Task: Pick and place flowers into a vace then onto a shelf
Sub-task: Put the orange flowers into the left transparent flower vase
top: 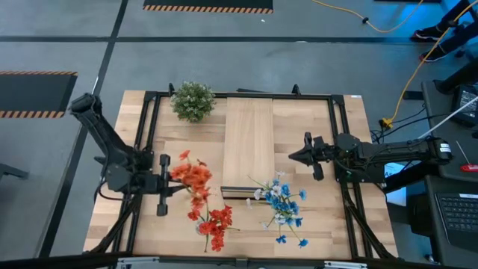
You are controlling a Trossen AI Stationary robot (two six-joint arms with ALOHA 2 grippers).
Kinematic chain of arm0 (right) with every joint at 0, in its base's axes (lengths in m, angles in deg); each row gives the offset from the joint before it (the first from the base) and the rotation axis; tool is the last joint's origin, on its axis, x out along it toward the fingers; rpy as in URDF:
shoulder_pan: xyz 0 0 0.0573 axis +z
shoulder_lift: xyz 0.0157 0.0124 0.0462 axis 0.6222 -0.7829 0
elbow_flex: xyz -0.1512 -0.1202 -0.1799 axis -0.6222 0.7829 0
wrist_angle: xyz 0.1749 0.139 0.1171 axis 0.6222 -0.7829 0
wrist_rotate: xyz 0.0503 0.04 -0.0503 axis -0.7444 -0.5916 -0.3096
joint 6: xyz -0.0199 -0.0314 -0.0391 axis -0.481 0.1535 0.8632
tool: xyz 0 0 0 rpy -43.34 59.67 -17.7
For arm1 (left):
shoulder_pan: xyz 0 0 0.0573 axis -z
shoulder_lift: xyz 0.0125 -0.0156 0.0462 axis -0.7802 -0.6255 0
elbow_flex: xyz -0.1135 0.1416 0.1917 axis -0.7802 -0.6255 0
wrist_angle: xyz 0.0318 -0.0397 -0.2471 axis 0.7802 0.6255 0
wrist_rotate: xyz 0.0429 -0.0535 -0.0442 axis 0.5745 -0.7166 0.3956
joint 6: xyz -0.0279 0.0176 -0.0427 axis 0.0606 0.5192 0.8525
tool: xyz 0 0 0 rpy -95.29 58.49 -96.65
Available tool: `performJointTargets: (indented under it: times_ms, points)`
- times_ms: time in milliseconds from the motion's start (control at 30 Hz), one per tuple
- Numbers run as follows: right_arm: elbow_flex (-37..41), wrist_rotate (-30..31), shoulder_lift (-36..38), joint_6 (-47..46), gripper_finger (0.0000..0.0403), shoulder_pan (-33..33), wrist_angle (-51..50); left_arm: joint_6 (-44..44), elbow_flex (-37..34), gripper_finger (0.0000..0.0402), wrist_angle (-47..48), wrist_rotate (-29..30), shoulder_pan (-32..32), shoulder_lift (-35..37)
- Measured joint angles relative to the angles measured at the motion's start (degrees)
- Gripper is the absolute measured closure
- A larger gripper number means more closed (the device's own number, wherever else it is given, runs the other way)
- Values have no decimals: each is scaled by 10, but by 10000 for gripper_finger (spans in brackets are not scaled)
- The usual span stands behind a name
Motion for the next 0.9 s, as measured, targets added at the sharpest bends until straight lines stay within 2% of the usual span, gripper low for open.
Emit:
performJointTargets:
  times_ms: [233, 400, 900]
  points:
    - [0, 10, 0, 2, 402, 0, 0, -72, -64, 393, -199, -39, 47, -14]
    - [0, 10, 0, 0, 402, 0, -1, -77, -67, 394, -228, -82, 60, -41]
    - [0, 9, 0, 2, 402, 0, -2, -146, -67, 394, -468, -116, 88, -195]
